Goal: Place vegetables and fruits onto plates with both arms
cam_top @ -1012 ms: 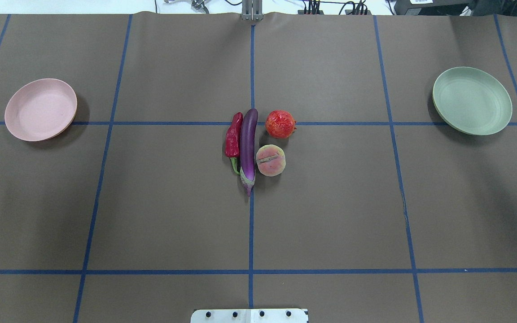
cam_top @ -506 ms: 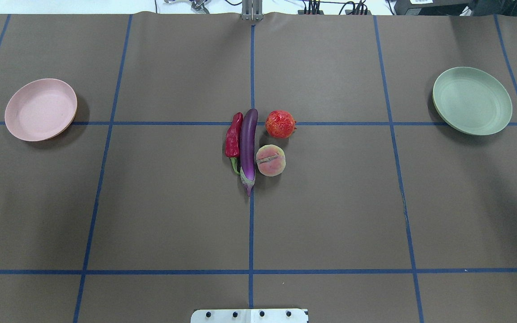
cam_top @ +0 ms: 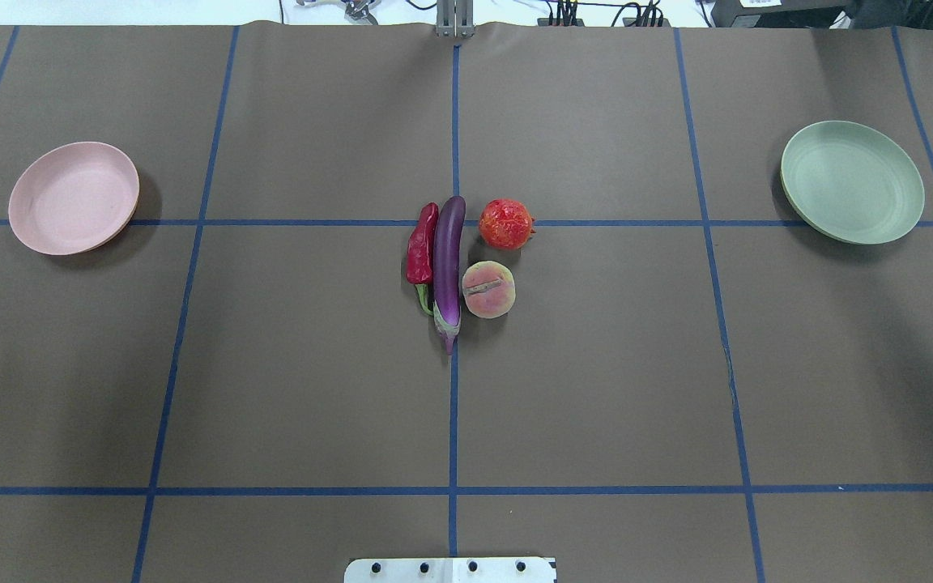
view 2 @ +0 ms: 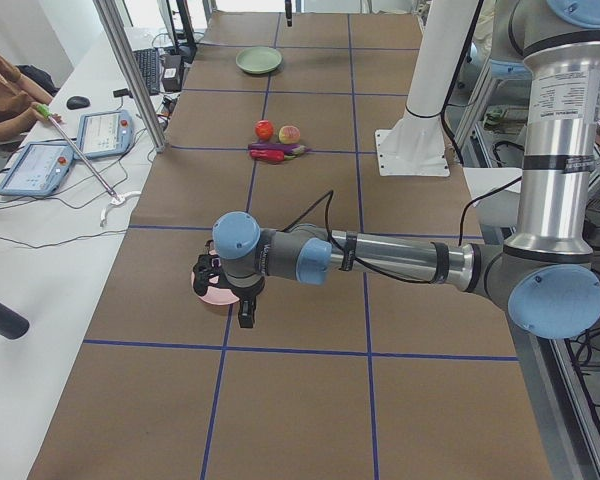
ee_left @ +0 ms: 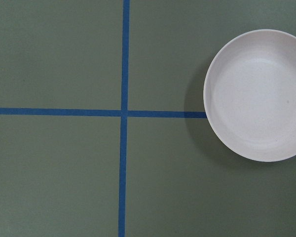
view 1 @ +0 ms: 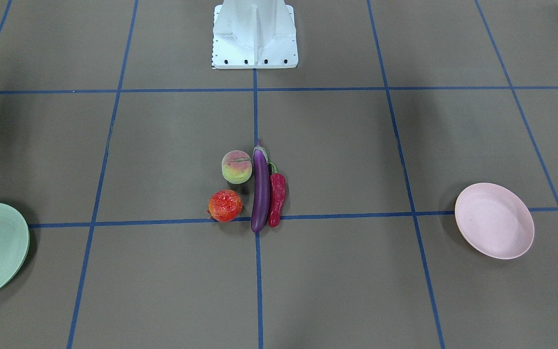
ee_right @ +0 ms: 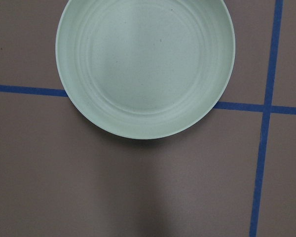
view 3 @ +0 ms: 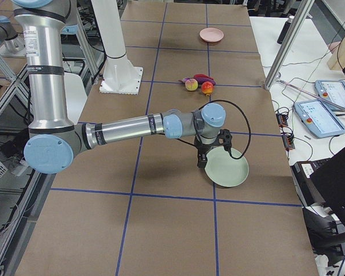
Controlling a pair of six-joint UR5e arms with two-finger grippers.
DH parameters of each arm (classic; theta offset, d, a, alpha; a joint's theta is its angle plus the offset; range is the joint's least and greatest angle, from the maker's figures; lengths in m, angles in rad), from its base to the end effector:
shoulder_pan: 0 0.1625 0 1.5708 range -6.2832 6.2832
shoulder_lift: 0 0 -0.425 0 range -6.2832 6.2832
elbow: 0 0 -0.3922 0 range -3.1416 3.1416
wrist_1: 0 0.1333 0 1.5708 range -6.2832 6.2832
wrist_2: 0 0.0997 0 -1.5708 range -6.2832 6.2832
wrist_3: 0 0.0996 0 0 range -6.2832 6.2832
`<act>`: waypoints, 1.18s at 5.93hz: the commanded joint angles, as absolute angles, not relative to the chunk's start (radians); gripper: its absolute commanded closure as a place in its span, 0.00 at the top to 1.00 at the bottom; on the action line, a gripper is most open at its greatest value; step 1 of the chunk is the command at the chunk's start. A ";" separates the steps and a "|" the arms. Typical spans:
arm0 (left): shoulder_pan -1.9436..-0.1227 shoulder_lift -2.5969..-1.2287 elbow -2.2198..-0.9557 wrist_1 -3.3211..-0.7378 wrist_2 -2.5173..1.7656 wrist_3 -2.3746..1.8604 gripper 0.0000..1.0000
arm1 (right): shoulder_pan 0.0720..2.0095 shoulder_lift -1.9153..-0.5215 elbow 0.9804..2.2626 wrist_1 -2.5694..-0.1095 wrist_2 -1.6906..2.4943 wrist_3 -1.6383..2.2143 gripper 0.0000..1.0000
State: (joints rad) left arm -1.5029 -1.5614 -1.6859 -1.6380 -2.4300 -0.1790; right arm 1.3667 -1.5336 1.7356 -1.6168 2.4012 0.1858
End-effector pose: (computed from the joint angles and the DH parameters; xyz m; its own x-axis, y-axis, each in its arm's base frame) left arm -0.0241 -0.4982 0.5930 0.6443 -0.0035 -0.7647 0.0487 0.9981 0.0365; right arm -0.0446 -0.5105 0.5594 0.6634 -0.0661 0.7454 0.0790 0.9967 0.0180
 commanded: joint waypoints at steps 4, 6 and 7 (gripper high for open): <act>-1.294 -1.680 -1.724 -1.771 -2.484 -0.631 1.00 | 1.367 -1.558 1.758 -1.615 2.508 0.187 1.00; -1.121 -1.858 -1.779 -1.806 -2.471 -0.936 1.00 | 1.367 -1.565 1.763 -1.608 2.507 0.190 1.00; -1.006 -1.975 -1.776 -1.802 -2.376 -1.139 1.00 | 1.367 -1.584 1.763 -1.564 2.507 0.193 1.00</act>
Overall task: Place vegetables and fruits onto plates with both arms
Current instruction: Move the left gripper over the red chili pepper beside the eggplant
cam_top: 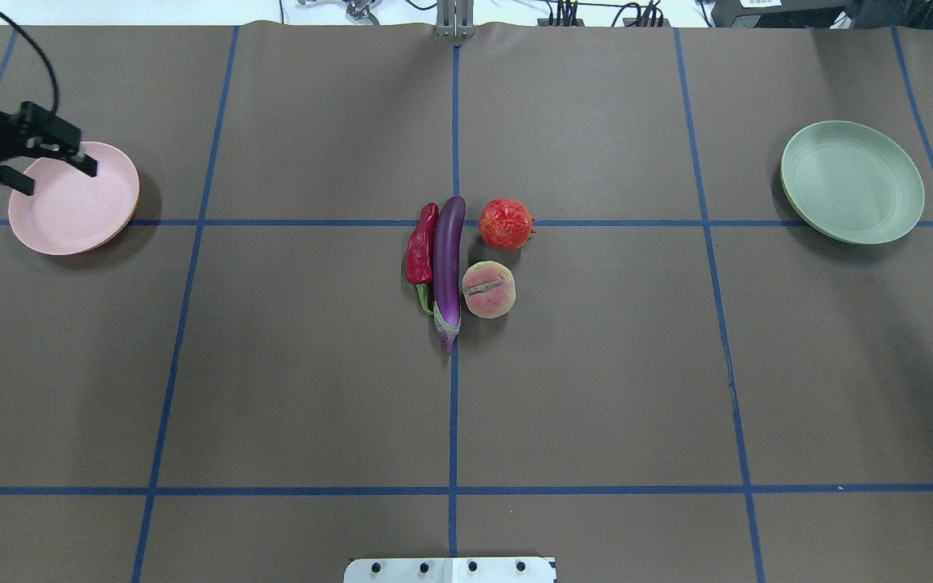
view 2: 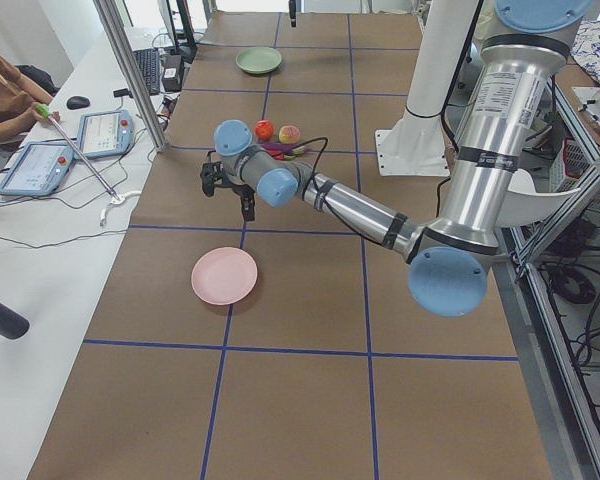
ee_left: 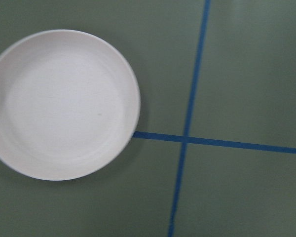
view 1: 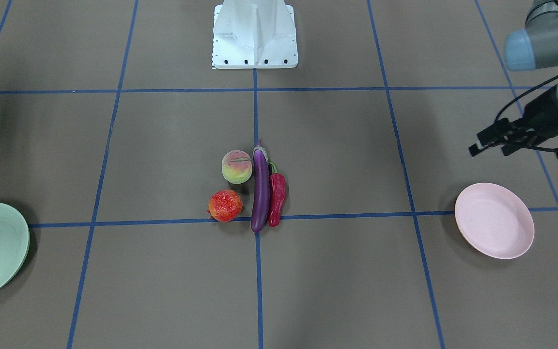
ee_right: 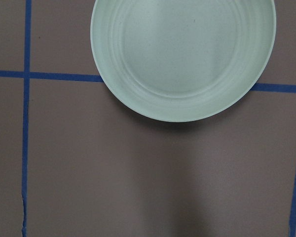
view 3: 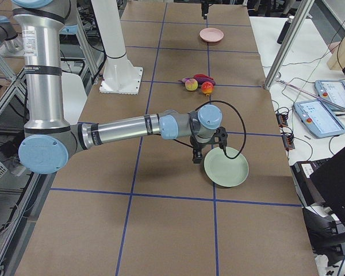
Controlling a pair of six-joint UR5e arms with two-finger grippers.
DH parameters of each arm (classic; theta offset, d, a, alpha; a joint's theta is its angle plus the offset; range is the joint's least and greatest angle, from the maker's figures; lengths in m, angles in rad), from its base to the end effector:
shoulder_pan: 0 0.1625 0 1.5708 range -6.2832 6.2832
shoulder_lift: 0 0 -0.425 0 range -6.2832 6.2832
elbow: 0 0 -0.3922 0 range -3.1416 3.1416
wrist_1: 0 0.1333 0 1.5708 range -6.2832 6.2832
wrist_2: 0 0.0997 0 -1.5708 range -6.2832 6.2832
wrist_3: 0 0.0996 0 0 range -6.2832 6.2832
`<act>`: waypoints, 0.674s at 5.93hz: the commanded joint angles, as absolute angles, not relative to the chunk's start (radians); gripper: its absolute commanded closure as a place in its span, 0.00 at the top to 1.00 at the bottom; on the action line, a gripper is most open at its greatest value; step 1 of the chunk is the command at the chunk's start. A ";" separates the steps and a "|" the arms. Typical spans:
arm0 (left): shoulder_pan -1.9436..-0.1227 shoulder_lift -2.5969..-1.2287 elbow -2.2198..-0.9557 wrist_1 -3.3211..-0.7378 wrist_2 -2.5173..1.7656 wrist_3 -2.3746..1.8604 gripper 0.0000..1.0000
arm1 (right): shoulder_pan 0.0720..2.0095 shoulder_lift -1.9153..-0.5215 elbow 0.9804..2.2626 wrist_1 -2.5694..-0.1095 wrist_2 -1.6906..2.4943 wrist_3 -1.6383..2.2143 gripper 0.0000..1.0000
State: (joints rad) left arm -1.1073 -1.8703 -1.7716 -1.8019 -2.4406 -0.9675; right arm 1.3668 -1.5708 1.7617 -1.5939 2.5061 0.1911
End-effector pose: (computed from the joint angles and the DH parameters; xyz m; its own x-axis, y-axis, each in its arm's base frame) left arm 0.2111 -0.5503 0.3617 0.4719 -0.1255 -0.8727 0.0984 0.9911 -0.0894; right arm -0.0479 -0.4938 0.5547 0.5819 -0.0639 0.8108 0.0909 0.9958 0.0133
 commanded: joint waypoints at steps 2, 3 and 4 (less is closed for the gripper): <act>-0.771 -2.192 -1.668 -1.801 -2.179 -1.300 1.00 | 1.367 -1.615 1.763 -1.510 2.538 0.193 1.00; -0.685 -2.339 -1.523 -1.799 -2.058 -1.292 1.00 | 1.365 -1.623 1.756 -1.506 2.551 0.192 1.00; -0.660 -2.402 -1.390 -1.805 -2.046 -1.138 0.98 | 1.362 -1.624 1.752 -1.506 2.549 0.190 1.00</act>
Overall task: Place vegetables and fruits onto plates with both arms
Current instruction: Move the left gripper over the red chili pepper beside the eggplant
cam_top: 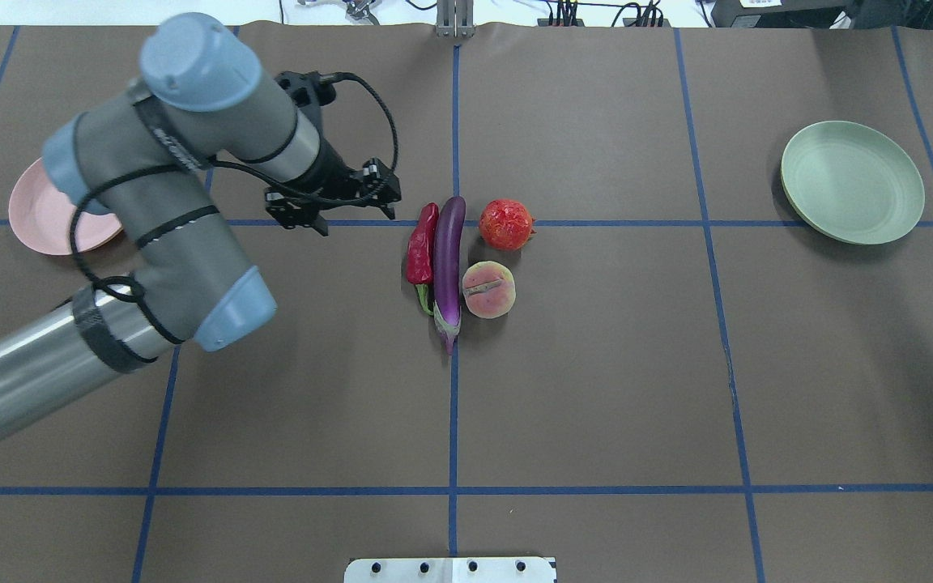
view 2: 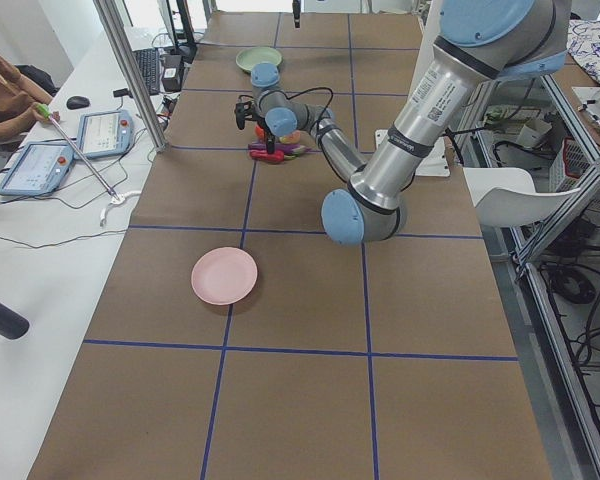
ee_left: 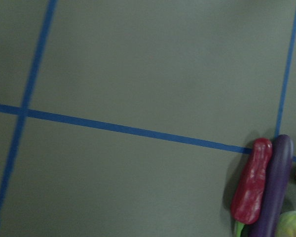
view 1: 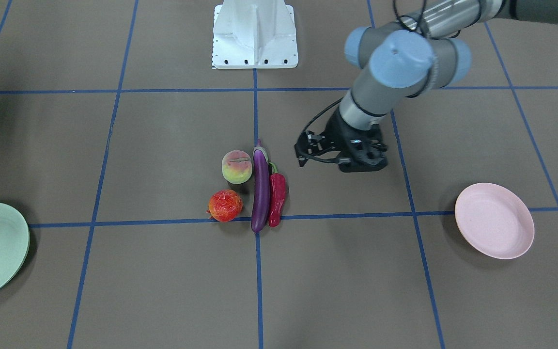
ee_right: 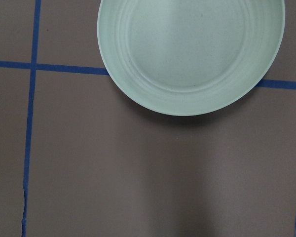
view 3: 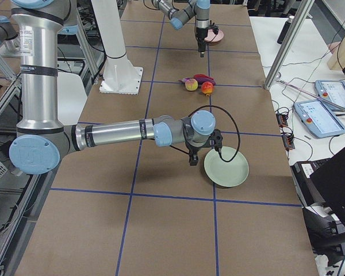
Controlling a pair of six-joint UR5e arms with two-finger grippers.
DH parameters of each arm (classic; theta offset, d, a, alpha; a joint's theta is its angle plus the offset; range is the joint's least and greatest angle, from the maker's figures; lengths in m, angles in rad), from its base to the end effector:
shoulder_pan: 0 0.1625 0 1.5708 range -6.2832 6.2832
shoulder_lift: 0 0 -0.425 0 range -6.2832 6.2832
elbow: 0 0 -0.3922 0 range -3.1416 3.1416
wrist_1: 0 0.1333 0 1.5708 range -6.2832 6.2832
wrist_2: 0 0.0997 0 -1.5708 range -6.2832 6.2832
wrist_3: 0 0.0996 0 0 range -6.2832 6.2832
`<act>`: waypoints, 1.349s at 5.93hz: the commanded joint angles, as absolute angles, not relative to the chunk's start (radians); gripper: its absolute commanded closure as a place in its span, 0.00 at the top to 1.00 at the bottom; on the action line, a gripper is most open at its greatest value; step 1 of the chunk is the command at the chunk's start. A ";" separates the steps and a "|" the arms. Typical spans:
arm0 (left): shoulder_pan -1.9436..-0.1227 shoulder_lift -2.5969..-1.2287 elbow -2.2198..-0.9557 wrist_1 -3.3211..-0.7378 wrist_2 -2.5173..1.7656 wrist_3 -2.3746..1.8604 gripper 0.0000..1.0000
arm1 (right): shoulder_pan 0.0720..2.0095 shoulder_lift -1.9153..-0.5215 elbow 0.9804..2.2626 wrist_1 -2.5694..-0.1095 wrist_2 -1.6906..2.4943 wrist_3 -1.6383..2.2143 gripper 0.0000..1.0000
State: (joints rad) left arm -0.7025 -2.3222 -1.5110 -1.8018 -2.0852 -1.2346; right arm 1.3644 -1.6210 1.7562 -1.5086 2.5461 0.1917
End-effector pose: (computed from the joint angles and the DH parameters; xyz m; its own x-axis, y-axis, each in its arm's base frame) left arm 0.4962 -0.5305 0.1958 0.5218 -0.0654 -0.8505 0.0964 0.9952 -0.0174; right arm -0.0478 -0.4763 0.5693 0.5446 -0.0860 0.8343 0.0990 0.9944 0.0379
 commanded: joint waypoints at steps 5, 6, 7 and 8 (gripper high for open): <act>-0.698 -2.398 -1.247 -1.913 -2.107 -1.026 0.65 | 1.361 -1.625 1.752 -1.486 2.551 0.192 1.00; -0.716 -2.398 -1.246 -1.928 -2.161 -1.072 0.65 | 1.362 -1.623 1.752 -1.486 2.551 0.192 1.00; -0.719 -2.398 -1.215 -2.007 -2.170 -1.113 0.65 | 1.361 -1.624 1.753 -1.486 2.553 0.192 1.00; -0.715 -2.399 -1.159 -2.126 -2.171 -1.176 0.65 | 1.361 -1.628 1.753 -1.486 2.553 0.192 1.00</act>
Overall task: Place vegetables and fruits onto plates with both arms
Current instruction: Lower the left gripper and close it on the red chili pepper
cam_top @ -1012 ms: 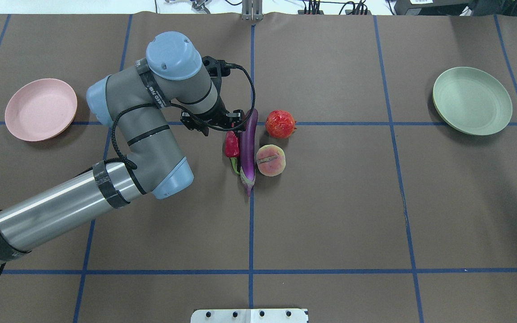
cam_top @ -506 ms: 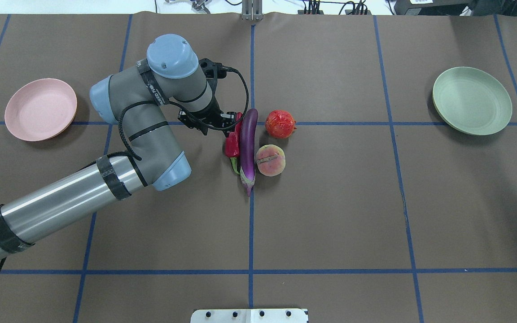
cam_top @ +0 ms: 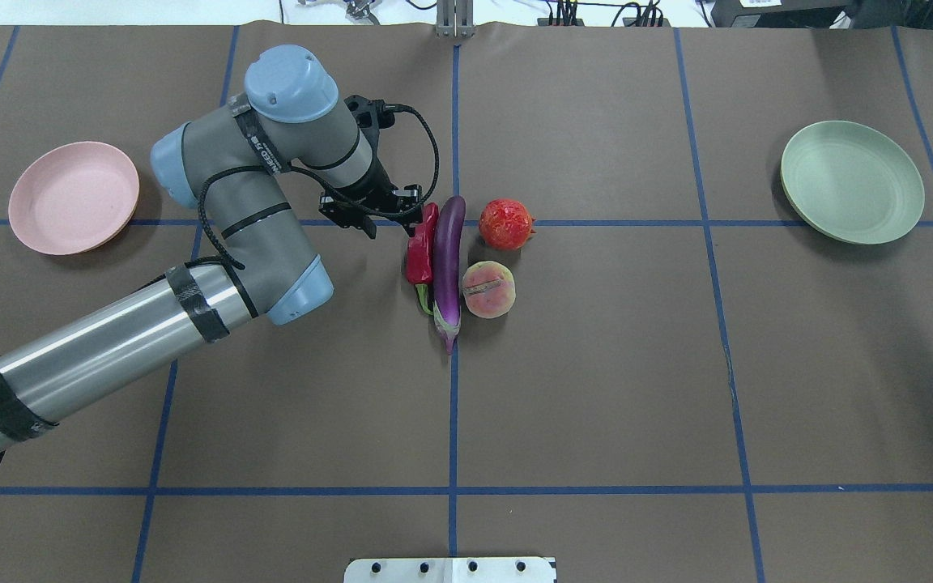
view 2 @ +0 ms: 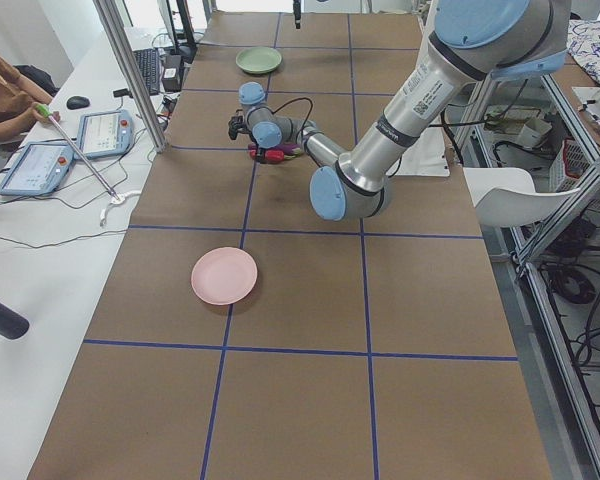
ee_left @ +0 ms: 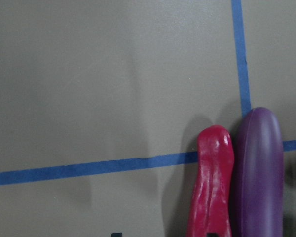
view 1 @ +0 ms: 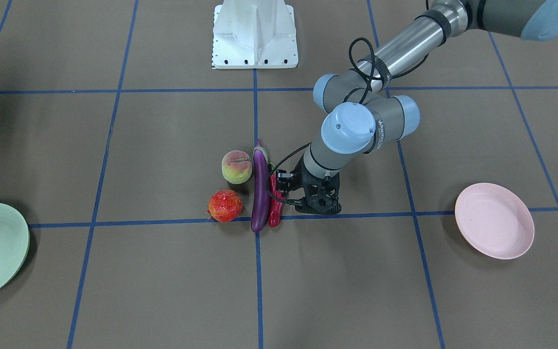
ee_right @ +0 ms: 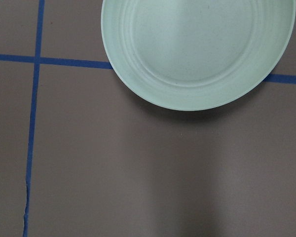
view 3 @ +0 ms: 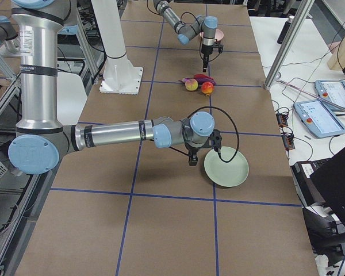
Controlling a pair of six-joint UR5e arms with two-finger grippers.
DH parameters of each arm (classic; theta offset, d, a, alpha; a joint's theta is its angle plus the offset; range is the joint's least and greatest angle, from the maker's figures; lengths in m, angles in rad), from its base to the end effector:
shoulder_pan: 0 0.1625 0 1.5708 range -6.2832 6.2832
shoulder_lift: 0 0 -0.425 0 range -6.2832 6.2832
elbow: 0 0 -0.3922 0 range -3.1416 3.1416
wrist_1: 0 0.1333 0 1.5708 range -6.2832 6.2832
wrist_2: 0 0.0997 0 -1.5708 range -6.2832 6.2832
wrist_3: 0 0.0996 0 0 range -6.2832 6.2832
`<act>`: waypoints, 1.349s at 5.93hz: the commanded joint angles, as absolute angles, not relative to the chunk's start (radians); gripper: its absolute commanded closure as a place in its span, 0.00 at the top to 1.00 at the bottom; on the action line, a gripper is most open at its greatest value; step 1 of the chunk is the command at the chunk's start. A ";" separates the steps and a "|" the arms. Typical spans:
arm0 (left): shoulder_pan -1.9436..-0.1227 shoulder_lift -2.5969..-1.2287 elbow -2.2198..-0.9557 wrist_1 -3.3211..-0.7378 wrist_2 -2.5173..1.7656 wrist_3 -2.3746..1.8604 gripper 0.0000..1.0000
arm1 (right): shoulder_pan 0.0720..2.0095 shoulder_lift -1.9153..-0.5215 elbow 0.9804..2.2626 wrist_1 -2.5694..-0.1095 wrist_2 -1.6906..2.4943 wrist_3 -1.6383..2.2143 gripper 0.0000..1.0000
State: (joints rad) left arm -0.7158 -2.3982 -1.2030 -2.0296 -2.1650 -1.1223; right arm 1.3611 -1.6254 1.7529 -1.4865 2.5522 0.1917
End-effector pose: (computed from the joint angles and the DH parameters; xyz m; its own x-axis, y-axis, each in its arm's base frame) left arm 0.5456 -0.5772 0.2470 0.5030 0.0387 -0.8634 -0.0112 0.9992 0.0383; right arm -0.0495 -0.4750 0.5702 0.5368 -0.0992 0.8379 0.1031 0.9933 0.0515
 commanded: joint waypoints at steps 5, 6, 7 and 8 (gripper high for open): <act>-0.713 -2.422 -1.129 -2.164 -2.171 -1.195 0.65 | 1.362 -1.628 1.750 -1.488 2.553 0.192 1.00; -0.712 -2.430 -1.126 -2.164 -2.171 -1.207 0.63 | 1.362 -1.628 1.752 -1.486 2.554 0.193 1.00; -0.712 -2.431 -1.121 -2.164 -2.171 -1.207 0.61 | 1.362 -1.628 1.752 -1.488 2.554 0.193 1.00; -0.710 -2.431 -1.114 -2.164 -2.171 -1.207 0.61 | 1.361 -1.629 1.752 -1.488 2.554 0.193 1.00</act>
State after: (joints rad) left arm -0.7113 -2.4305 -1.1203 -2.1643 -2.1706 -1.2064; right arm 1.3617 -1.6281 1.7516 -1.4877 2.5539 0.1932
